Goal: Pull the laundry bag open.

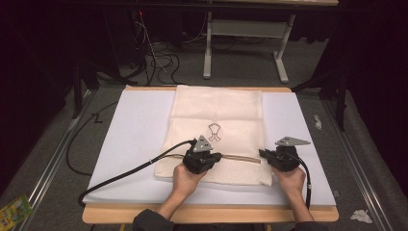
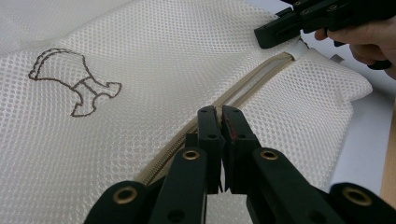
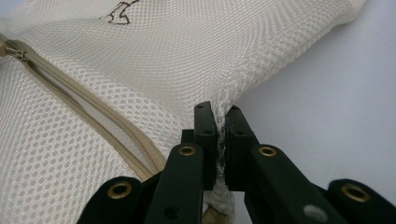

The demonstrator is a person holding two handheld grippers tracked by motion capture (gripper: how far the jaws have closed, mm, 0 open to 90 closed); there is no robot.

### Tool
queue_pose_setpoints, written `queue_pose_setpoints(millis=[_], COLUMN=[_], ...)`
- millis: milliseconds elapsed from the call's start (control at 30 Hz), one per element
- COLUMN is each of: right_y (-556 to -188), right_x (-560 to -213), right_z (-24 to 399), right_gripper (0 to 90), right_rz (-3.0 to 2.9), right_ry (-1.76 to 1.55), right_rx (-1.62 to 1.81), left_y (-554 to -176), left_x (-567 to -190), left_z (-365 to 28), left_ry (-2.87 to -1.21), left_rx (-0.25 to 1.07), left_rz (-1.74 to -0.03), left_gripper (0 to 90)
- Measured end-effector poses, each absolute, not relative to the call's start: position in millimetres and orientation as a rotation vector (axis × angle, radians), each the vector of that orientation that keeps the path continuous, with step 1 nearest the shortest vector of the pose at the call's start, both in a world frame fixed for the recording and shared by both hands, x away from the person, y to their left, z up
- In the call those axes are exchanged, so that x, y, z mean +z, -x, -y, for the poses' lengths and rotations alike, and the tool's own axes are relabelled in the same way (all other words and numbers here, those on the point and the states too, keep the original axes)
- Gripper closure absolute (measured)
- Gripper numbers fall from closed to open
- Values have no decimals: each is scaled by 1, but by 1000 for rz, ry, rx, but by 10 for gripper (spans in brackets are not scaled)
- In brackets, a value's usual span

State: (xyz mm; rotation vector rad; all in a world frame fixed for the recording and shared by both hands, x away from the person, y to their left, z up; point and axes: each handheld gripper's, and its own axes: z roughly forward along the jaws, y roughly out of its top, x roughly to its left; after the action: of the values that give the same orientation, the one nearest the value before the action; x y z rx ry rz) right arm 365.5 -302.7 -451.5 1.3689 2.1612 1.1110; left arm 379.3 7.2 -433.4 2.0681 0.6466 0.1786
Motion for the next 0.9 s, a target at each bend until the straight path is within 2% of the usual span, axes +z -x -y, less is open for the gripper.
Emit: queue_pose_setpoints(millis=[900], right_y=[-366], right_x=[-451], right_z=[300], right_gripper=[870], right_rz=[-2157], right_ry=[-1363], right_rx=[1115], left_y=[-376], left_x=[-429], left_z=[-22], left_ry=[-2039], left_rx=[201], left_rz=[-666], left_gripper=[871])
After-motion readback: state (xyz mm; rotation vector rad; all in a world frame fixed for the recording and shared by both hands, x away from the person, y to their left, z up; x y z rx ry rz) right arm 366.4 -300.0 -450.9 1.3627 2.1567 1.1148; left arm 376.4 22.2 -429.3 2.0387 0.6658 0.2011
